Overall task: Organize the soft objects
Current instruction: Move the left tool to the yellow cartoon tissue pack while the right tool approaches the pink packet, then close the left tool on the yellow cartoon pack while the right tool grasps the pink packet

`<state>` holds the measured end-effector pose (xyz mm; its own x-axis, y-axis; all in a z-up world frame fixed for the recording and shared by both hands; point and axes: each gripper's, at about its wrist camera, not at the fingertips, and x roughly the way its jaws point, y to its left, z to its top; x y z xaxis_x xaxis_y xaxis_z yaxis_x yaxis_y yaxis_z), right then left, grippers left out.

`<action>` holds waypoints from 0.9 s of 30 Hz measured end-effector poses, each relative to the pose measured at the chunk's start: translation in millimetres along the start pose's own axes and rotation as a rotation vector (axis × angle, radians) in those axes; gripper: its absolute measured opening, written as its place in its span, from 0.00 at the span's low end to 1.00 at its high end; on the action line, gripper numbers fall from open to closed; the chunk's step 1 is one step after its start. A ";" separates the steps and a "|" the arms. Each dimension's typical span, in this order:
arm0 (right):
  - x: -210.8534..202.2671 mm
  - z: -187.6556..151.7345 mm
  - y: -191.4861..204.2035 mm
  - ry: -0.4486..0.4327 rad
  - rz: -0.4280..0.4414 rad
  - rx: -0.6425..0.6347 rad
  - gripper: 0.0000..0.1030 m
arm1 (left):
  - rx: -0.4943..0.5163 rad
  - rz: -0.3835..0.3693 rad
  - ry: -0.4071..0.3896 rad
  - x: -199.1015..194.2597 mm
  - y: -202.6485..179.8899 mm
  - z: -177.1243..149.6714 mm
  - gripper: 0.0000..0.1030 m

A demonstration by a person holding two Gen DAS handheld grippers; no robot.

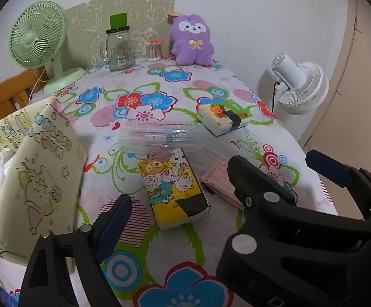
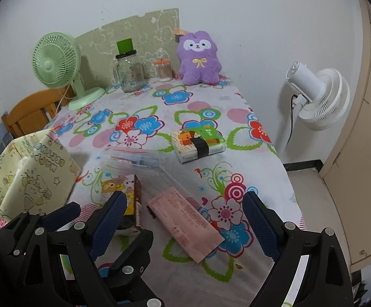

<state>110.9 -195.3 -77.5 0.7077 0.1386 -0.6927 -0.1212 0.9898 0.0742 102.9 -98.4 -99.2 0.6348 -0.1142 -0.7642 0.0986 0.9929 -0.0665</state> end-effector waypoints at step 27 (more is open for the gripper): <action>33.9 -3.5 -0.4 0.079 0.007 0.004 0.91 | -0.001 0.012 0.077 26.5 9.3 -0.6 0.53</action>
<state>132.6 -191.1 -103.5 0.6499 0.1428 -0.7465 -0.1235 0.9890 0.0817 120.1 -92.2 -120.4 0.5755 -0.0998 -0.8117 0.0909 0.9942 -0.0577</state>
